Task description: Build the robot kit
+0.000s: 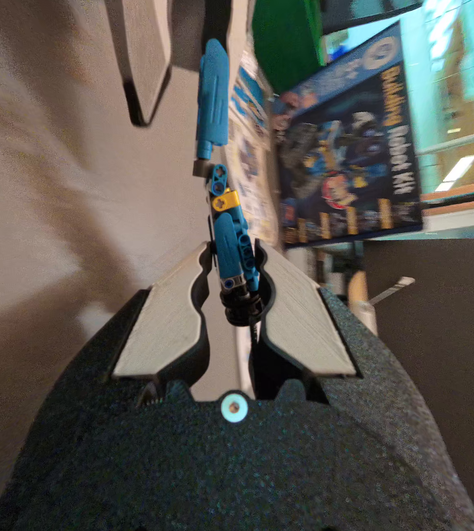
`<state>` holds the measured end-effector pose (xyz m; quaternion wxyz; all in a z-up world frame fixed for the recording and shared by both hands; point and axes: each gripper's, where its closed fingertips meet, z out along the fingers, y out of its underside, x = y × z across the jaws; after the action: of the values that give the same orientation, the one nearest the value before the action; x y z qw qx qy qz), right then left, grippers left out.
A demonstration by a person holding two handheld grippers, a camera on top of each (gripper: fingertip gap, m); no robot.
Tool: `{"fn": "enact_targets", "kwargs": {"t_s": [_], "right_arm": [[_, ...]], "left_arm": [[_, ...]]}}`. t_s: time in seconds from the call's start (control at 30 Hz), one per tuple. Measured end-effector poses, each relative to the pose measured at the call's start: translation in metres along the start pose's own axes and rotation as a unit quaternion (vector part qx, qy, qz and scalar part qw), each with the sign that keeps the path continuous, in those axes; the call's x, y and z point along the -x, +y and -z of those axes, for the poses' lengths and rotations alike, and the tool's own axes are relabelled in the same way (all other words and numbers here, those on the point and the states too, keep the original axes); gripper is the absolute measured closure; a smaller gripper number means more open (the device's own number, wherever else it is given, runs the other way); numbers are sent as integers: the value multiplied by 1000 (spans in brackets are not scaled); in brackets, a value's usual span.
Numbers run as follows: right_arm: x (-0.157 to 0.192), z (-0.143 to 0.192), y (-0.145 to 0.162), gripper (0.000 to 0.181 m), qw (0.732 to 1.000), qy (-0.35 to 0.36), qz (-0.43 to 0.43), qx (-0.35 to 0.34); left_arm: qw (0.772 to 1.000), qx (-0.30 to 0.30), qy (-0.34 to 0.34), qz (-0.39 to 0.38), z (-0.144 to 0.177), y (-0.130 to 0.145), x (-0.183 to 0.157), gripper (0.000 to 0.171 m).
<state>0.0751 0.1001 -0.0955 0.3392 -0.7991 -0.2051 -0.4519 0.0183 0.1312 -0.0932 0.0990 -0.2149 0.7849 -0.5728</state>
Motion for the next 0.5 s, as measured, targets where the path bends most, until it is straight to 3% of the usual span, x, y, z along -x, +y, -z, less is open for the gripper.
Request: {"fn": "enact_targets", "kwargs": {"t_s": [0.2,0.27,0.4,0.47,0.5], "right_arm": [[-23,-1,-2,153,985,127,115,25],[-24,-1,-6,153,982,138,126,26],[-18,-2,-7,153,985,120,120,22],[-8,-2,-1,153,995,75,56,20],[0,-1,3,143,999,34,8,18]], "left_arm": [[985,-55,32,161,7,-14,16,129],[984,-52,36,165,8,-13,17,151],[991,-33,18,131,9,-7,18,157],[992,-7,6,122,6,1,20,157],[994,9,-3,112,6,6,21,157]]}}
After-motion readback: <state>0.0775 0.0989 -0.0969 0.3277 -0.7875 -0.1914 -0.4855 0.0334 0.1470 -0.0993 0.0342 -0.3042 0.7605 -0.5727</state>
